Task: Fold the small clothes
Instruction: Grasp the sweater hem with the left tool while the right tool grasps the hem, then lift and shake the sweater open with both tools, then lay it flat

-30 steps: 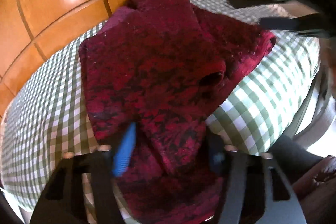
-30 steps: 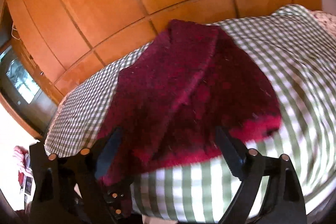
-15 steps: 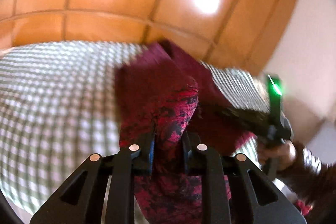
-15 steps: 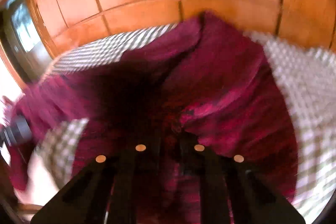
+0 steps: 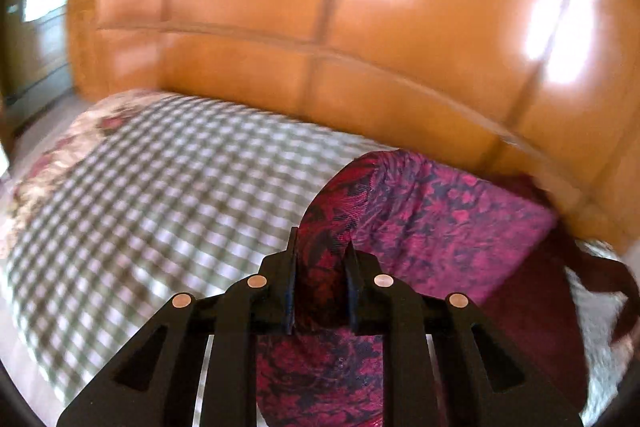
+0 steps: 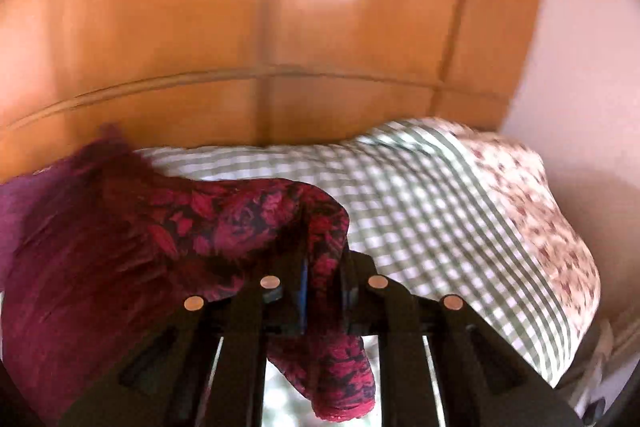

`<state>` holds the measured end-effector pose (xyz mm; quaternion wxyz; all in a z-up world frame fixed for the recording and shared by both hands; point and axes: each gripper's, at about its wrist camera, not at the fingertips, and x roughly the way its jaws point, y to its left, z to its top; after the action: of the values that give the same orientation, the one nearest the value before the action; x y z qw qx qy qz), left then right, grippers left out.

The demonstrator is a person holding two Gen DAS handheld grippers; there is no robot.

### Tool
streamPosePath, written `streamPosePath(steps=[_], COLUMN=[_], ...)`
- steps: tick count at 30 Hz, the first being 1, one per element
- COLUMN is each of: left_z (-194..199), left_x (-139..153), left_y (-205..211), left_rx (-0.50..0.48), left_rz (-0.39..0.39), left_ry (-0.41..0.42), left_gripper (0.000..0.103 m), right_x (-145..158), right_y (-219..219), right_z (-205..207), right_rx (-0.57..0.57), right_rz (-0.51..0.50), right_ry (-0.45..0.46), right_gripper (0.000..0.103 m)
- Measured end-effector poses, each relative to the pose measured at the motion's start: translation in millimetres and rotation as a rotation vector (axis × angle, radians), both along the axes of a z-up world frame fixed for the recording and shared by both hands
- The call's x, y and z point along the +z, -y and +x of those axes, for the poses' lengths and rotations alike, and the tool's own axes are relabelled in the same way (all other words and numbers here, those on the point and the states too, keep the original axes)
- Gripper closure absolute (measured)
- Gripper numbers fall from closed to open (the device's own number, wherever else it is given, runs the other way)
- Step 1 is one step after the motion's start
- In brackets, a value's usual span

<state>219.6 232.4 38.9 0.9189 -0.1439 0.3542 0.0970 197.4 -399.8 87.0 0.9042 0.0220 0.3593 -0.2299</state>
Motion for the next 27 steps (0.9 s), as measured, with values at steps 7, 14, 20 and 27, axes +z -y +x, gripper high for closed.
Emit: streamPosePath(steps=[7, 14, 20, 27], left_z=[7.6, -52.7, -106.6, -133.7], left_x=[-17.8, -17.3, -61.1, -113.5], left_y=[-35.6, 10.2, 95.2, 154.8], left_rx=[0.147, -0.047, -0.402, -0.533], left_rz=[-0.026, -0.086, -0.309, -0.506], left_ry=[-0.039, 0.004, -0.094, -0.225], left_gripper=[0.031, 0.021, 0.028, 0.061], right_x=[-19.3, -12.7, -63.1, -99.8], right_y=[44.4, 24.5, -34.3, -79.1], right_z=[25.7, -25.8, -82.7, -106.7], right_rx=[-0.12, 0.03, 0.33, 0.397], right_rz=[0.009, 0.188, 0.583, 0.638], right_ry=[-0.048, 0.015, -0.126, -0.229], right_gripper=[0.054, 0.019, 0.025, 0.069])
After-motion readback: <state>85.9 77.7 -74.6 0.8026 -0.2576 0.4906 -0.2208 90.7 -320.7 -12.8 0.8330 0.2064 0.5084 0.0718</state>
